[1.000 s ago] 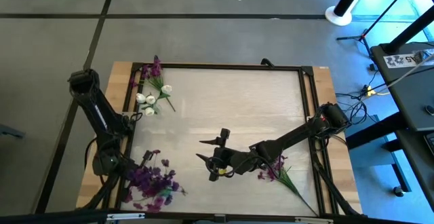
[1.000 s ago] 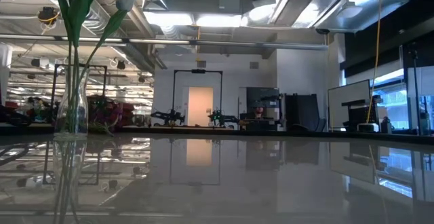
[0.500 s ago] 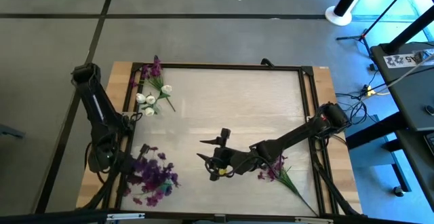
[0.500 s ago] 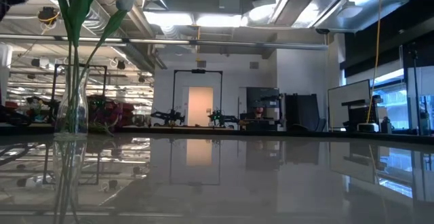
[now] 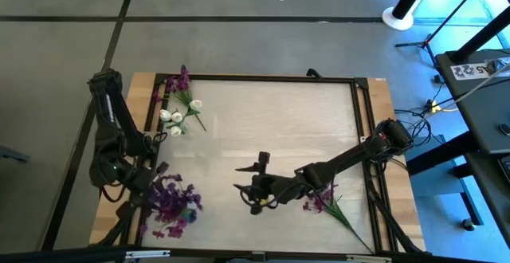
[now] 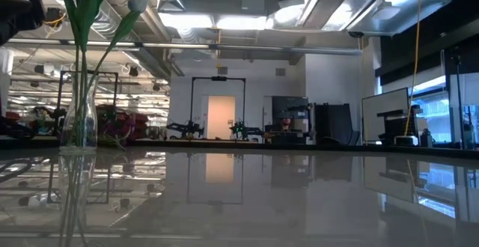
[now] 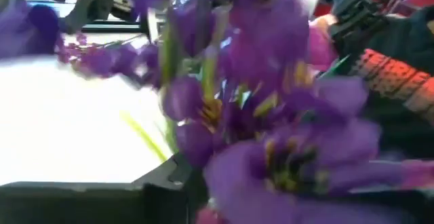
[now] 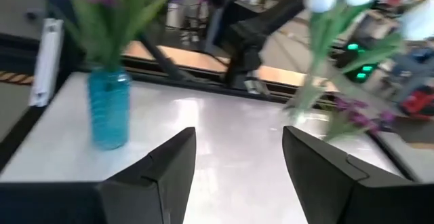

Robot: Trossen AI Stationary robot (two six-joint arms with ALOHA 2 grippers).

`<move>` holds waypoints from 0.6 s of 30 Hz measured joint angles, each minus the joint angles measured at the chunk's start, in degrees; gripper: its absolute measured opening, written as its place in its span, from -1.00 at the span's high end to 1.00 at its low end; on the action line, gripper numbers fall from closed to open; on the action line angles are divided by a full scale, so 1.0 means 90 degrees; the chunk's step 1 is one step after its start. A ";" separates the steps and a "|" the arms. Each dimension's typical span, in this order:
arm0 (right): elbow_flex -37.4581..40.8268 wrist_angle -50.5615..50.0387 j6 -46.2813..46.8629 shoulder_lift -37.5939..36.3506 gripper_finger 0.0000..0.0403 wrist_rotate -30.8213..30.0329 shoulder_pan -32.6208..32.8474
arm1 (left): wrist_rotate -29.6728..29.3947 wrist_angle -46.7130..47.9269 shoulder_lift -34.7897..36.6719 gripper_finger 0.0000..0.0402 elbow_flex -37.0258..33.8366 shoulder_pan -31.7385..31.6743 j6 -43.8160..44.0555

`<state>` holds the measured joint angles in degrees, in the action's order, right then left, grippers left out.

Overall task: Sort flowers into vase by color
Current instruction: Put the violet flowers into the transparent blue vase, then adjust the transparent blue vase

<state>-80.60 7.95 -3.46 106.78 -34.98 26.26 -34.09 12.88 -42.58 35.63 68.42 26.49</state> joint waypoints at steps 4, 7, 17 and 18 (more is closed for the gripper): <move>0.0000 -0.0115 0.0009 0.0005 -0.08 0.0176 0.0002 | 0.0069 0.0748 0.0031 0.26 0.0545 0.0002 -0.0074; 0.0000 -0.0212 0.0015 0.0010 -0.08 0.0177 0.0001 | 0.0045 0.0993 0.0033 0.27 0.0934 0.0002 -0.0305; 0.0000 -0.0298 0.0022 0.0022 -0.08 0.0175 -0.0005 | -0.0094 0.2239 0.0038 0.27 0.2533 -0.0003 -0.0464; 0.0000 -0.0333 0.0028 0.0022 -0.08 0.0177 -0.0002 | 0.0029 0.2188 0.0038 0.27 0.2611 -0.0005 -0.0459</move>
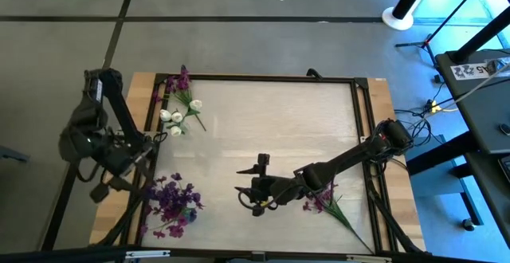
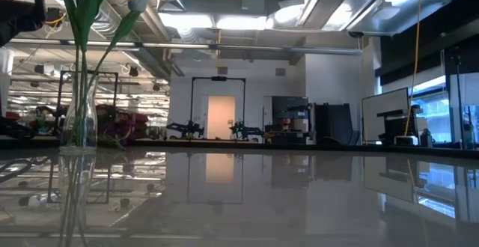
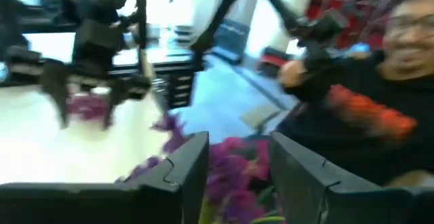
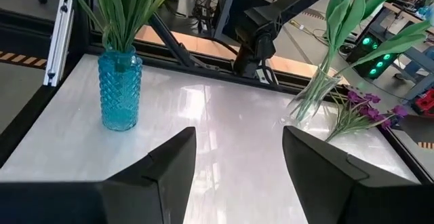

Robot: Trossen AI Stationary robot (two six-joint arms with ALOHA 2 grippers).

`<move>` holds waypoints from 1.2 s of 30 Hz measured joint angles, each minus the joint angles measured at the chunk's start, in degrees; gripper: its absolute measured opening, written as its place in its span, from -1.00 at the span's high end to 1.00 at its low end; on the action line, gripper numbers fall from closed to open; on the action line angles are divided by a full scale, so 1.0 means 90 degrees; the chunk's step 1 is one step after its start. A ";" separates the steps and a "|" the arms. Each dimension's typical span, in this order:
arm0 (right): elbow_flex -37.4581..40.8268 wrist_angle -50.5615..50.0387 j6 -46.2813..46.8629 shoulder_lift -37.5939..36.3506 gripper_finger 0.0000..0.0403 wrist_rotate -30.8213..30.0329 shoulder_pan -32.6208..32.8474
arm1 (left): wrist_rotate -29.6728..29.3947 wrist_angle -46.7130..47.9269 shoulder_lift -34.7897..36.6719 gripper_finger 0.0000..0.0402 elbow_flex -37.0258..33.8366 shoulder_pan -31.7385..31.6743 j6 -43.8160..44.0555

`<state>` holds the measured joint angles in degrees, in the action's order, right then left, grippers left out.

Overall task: Sort flowers into vase by color
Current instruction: Adjust the transparent blue vase

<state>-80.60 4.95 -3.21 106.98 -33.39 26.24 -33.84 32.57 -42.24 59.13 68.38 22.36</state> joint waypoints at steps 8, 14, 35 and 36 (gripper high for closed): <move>0.0002 -0.0628 0.0336 0.0000 -0.08 -0.0002 0.0005 | 0.1252 -0.0847 -0.0633 0.27 0.0044 0.0283 0.1330; 0.0002 -0.0620 0.0509 0.0005 -0.08 -0.0002 0.0051 | 0.1289 -0.0616 -0.1656 0.27 0.0036 0.0991 0.2506; 0.0002 -0.0630 0.0687 0.0005 -0.08 -0.0002 0.0000 | 0.1307 0.2216 -0.2033 0.44 -0.0434 0.0799 0.6040; 0.0002 -0.0639 0.0774 0.0005 -0.08 -0.0002 0.0000 | 0.1331 0.2075 -0.2037 0.46 -0.0564 0.0801 0.6122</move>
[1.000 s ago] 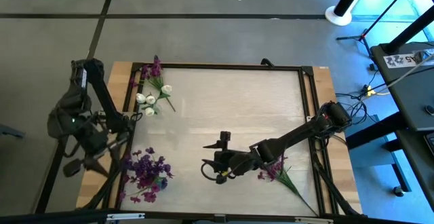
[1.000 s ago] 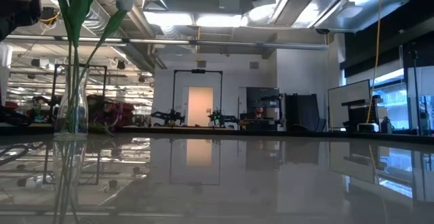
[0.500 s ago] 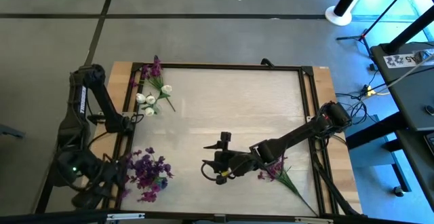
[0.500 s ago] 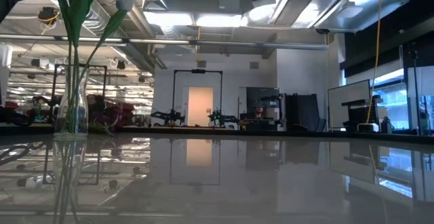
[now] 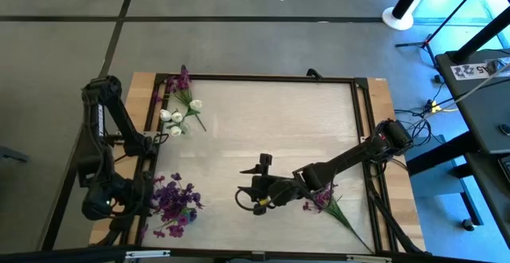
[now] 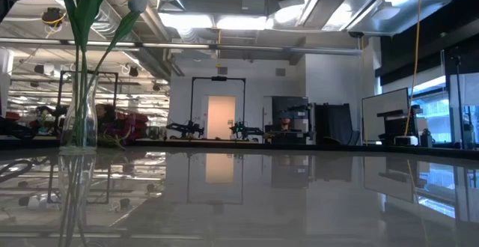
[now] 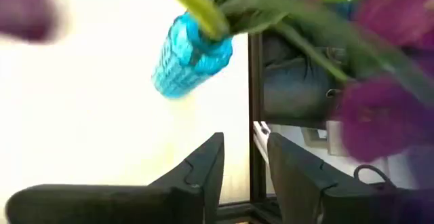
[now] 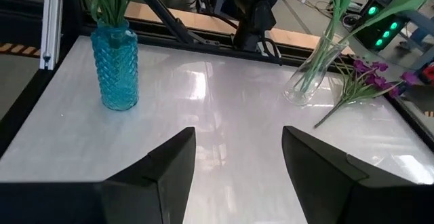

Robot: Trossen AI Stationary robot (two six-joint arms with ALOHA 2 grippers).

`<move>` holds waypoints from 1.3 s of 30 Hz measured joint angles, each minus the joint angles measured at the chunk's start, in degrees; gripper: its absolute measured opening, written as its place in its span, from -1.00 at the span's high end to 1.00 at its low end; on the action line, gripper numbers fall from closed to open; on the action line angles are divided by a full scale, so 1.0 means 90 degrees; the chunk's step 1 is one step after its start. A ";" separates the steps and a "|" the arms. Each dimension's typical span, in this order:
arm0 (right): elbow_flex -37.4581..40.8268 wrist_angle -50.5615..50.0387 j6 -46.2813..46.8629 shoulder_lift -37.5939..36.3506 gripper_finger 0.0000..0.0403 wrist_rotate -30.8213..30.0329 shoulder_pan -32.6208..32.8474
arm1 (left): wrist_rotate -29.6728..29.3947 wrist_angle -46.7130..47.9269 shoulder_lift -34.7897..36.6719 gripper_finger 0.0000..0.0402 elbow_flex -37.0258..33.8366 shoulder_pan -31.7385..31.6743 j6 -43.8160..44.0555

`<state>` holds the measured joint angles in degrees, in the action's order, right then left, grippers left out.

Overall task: Sort flowers into vase by color
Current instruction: Adjust the transparent blue vase

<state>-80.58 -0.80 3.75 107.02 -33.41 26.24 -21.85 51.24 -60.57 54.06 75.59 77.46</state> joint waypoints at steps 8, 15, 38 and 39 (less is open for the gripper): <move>0.0000 -0.0087 0.0053 0.0000 -0.08 -0.0020 0.0000 | 0.0078 -0.1386 -0.0031 0.58 -0.1327 -0.0130 0.0142; 0.0002 -0.0114 0.0067 -0.0030 -0.08 -0.1081 0.0002 | 0.0518 -0.2765 -0.0705 0.69 -0.1969 -0.0577 -0.0574; 0.0002 -0.1473 0.0917 -0.0301 -0.08 -0.1176 0.0099 | -0.0494 -0.4156 -0.2192 0.71 -0.1988 -0.1570 -0.2211; 0.0002 -0.1672 0.1097 -0.0301 -0.08 -0.1178 0.0124 | -0.0548 -0.4211 -0.2193 0.71 -0.1988 -0.1638 -0.2317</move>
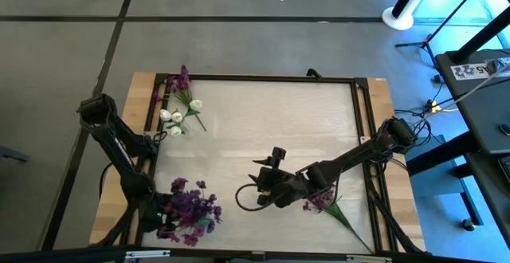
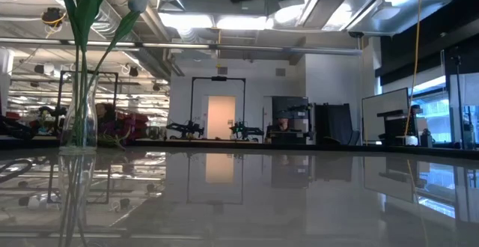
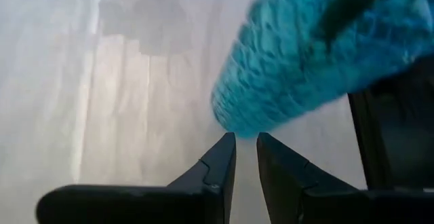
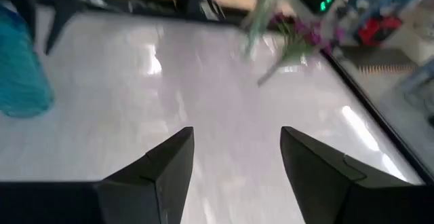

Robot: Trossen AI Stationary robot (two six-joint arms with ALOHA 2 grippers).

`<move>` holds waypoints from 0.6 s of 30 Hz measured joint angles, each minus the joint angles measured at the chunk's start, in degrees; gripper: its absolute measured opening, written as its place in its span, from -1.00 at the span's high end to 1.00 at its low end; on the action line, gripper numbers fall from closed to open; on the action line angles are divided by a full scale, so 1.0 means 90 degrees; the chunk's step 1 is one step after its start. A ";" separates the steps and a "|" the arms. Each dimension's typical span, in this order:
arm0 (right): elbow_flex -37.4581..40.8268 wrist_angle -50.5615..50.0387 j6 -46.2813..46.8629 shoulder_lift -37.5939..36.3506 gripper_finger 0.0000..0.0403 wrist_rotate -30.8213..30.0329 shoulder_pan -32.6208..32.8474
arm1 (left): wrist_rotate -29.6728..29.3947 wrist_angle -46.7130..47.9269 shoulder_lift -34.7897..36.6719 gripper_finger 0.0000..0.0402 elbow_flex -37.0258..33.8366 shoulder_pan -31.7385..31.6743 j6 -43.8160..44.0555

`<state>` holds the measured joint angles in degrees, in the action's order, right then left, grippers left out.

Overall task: Sort flowers into vase by color
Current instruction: Adjust the transparent blue vase

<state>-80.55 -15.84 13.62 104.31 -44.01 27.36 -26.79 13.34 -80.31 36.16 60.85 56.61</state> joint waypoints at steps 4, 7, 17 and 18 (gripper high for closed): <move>0.0000 -0.0930 0.0803 -0.0001 -0.08 0.0091 0.0057 | -0.0200 -0.0096 0.0000 0.71 0.0000 -0.0199 -0.0245; 0.0000 -0.1686 0.1490 -0.0002 -0.08 0.0475 0.0060 | -0.0246 -0.0062 0.0001 0.71 0.0000 -0.0263 -0.0259; -0.0002 -0.4556 0.3588 -0.0002 -0.08 0.1988 0.0038 | -0.0088 0.2191 0.1214 0.71 0.0000 0.0394 0.1212; -0.0002 -0.4882 0.3768 -0.0002 -0.08 0.2208 0.0038 | -0.0058 0.2513 0.1372 0.71 0.0000 0.0456 0.1444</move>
<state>-80.57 -59.78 47.53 104.29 -24.14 27.70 -27.31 35.96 -67.97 36.16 64.95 69.60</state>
